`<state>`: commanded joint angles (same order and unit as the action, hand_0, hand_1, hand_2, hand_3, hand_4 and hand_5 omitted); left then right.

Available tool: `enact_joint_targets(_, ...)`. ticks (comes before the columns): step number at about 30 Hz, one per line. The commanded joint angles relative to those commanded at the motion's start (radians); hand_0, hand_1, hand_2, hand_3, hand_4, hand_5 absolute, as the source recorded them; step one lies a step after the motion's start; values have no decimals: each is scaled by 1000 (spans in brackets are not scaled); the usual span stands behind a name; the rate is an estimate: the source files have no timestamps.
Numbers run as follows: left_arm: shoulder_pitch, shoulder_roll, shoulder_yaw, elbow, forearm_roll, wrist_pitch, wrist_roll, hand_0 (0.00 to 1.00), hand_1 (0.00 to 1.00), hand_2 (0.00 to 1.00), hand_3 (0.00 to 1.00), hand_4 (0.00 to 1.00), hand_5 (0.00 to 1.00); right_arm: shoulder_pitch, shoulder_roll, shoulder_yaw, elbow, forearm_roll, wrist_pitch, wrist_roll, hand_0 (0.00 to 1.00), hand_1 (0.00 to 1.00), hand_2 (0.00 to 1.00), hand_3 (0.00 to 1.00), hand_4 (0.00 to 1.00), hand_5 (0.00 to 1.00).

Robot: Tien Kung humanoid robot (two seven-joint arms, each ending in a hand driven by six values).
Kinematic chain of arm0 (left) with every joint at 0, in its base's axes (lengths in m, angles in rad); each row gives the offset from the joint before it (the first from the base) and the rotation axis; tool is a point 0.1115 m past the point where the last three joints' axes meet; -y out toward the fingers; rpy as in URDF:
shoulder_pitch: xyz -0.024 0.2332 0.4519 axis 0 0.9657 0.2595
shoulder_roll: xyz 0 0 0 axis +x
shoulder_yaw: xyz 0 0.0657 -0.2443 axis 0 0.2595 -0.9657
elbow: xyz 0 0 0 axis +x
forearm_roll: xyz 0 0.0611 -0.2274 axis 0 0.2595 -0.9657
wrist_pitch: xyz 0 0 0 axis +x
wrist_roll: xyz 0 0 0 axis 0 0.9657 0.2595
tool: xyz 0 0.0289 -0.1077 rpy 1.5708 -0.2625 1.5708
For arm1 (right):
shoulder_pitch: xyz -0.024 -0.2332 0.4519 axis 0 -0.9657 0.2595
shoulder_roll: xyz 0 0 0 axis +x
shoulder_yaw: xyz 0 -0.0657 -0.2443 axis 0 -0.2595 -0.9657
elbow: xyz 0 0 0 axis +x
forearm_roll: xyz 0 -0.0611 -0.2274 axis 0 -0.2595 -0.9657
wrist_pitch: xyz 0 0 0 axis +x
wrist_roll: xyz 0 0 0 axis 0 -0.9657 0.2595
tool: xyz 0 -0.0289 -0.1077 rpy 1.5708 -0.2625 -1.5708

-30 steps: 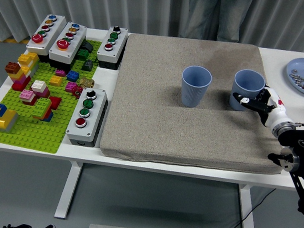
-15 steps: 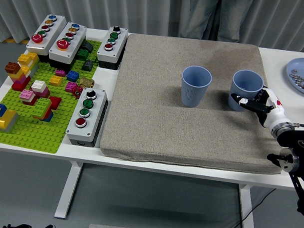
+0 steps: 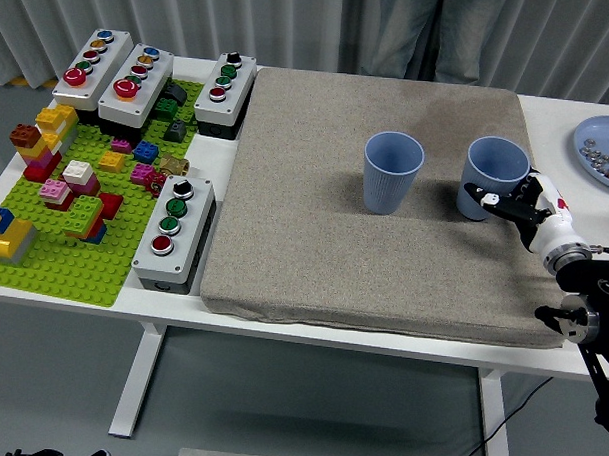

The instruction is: Pick cup pour cup place

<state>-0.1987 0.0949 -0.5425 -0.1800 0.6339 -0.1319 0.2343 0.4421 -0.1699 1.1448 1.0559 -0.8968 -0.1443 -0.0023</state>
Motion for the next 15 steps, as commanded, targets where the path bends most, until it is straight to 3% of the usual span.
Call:
enact_joint_targets(8, 4, 2, 0, 0, 0, 0, 1, 776, 762, 816, 646, 505, 998, 34, -28, -53, 15, -14, -1, -3, 876, 766, 660, 681, 711, 105)
enact_joint_targets(15, 6, 5, 5, 0, -6, 1, 1, 777, 762, 816, 646, 505, 998, 111, -49, -111, 9, -29, -1, -4, 880, 767, 666, 685, 729, 128)
